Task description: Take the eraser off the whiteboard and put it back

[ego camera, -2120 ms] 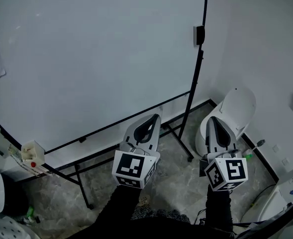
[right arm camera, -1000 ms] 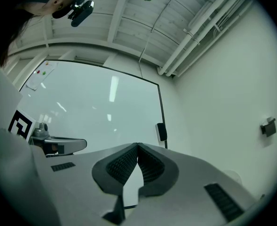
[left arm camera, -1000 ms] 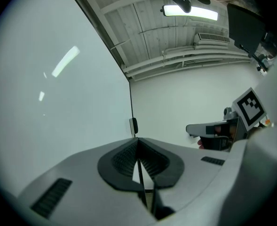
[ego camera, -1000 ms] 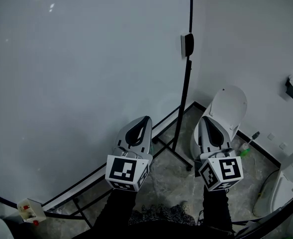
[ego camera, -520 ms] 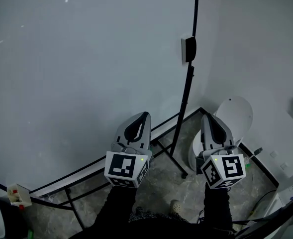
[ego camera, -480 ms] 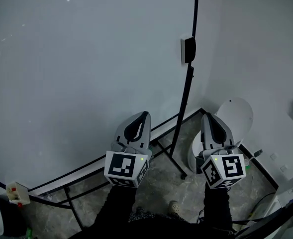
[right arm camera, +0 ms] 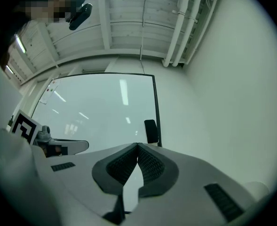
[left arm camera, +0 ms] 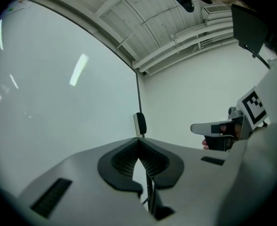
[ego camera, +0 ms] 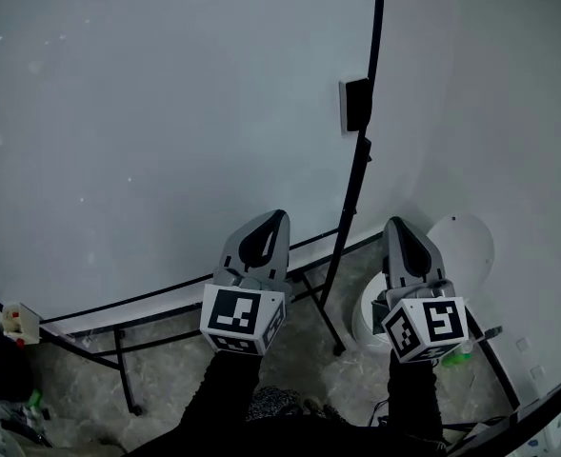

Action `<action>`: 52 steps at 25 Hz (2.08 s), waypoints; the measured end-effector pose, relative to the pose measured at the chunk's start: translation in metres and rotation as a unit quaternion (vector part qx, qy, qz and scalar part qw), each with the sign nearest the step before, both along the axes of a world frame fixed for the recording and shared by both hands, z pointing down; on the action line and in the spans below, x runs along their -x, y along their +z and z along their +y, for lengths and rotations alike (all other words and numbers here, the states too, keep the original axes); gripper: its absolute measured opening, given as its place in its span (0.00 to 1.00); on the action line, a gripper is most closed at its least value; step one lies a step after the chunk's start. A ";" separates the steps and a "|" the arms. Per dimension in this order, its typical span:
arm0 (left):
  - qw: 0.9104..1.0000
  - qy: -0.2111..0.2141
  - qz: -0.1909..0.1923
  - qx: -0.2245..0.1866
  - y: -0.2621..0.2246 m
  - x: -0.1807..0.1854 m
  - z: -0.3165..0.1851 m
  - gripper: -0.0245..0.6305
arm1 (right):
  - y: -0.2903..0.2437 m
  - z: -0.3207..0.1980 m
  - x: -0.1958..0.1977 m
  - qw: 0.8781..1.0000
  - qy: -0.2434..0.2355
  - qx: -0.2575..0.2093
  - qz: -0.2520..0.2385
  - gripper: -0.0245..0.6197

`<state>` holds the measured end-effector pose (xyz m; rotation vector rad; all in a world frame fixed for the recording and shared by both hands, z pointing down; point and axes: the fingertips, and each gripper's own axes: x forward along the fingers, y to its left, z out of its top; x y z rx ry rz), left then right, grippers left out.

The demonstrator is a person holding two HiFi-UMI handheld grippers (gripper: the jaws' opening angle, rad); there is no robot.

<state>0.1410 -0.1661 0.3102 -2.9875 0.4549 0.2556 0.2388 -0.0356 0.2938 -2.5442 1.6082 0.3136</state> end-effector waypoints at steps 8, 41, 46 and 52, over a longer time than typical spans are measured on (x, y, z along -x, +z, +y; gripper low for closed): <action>0.999 -0.035 -0.014 -0.007 0.000 -0.011 0.009 0.05 | 0.004 -0.004 -0.027 0.999 -0.035 -0.008 -0.016 0.05; 0.996 -0.084 0.009 -0.025 -0.020 -0.012 -0.099 0.05 | -0.010 -0.117 -0.056 0.998 -0.055 -0.024 0.001 0.05; 0.995 -0.094 0.000 -0.023 -0.015 -0.028 -0.101 0.05 | -0.007 -0.127 -0.069 0.997 -0.074 -0.010 0.008 0.05; 0.993 -0.118 0.001 -0.007 -0.011 -0.044 -0.096 0.05 | -0.015 -0.133 -0.085 0.994 -0.100 0.012 0.041 0.06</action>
